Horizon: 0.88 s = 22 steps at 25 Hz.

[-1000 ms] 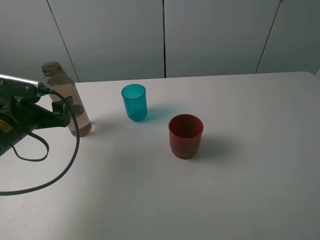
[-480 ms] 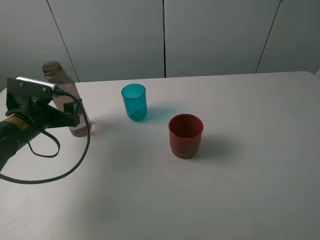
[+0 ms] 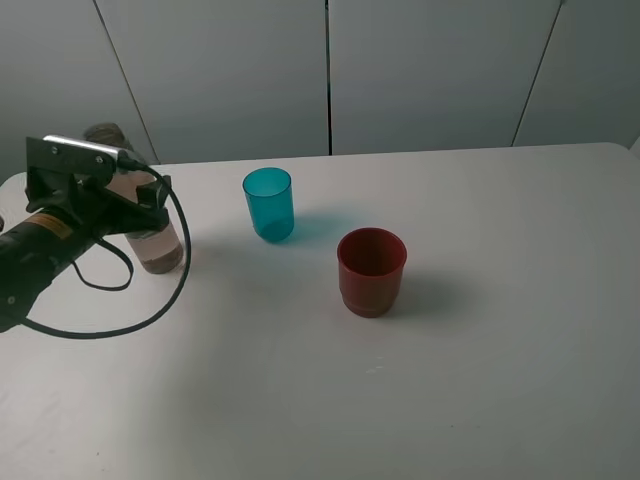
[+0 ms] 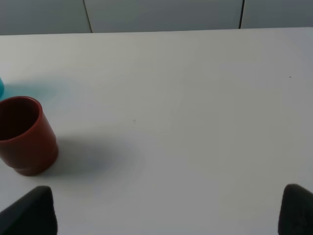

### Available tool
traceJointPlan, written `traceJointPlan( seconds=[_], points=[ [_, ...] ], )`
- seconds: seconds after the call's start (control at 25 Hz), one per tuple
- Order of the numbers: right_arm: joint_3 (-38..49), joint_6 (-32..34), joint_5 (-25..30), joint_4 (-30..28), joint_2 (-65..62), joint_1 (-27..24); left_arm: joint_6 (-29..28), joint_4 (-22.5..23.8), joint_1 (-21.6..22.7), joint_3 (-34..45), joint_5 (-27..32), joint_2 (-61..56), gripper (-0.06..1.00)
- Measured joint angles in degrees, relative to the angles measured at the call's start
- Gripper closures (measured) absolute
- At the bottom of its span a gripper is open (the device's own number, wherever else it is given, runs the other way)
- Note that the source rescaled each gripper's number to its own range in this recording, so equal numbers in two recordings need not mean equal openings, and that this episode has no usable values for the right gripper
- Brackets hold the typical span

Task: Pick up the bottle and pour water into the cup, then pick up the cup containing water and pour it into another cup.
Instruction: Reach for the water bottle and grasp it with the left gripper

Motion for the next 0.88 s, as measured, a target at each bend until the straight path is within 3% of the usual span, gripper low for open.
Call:
traceJointPlan(
  seconds=[0.8,0.84,0.88],
  points=[
    [0.00,0.00,0.00,0.00,0.00,0.00,0.00,0.45,0.00,-3.89,0.14,5.22,-0.02],
    [0.00,0.00,0.00,0.00,0.00,0.00,0.00,0.45,0.00,-3.89,0.14,5.22,0.00],
    [0.00,0.00,0.00,0.00,0.00,0.00,0.00,0.45,0.00,-3.89,0.14,5.22,0.15]
  ],
)
